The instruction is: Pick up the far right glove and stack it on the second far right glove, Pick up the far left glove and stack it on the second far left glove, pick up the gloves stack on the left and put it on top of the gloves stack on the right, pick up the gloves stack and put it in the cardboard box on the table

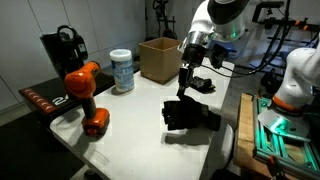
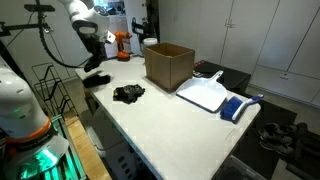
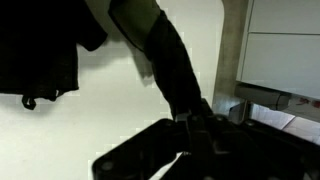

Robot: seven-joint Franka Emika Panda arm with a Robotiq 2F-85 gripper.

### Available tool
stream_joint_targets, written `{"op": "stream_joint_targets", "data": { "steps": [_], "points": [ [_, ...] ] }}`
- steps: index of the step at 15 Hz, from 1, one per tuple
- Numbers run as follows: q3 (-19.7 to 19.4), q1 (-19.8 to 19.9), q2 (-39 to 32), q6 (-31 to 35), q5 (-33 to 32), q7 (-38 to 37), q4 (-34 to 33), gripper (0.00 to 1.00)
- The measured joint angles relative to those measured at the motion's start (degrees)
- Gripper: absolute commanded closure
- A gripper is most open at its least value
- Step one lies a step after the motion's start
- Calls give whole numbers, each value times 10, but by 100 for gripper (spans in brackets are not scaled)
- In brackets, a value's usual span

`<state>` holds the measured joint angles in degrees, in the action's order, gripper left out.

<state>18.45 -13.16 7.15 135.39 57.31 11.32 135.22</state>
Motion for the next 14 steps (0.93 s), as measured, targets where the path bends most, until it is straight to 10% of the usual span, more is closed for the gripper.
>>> {"op": "stream_joint_targets", "data": {
  "steps": [14],
  "points": [
    [-61, 9, 46, 59, 71, -8, 157, 99]
  ]
}}
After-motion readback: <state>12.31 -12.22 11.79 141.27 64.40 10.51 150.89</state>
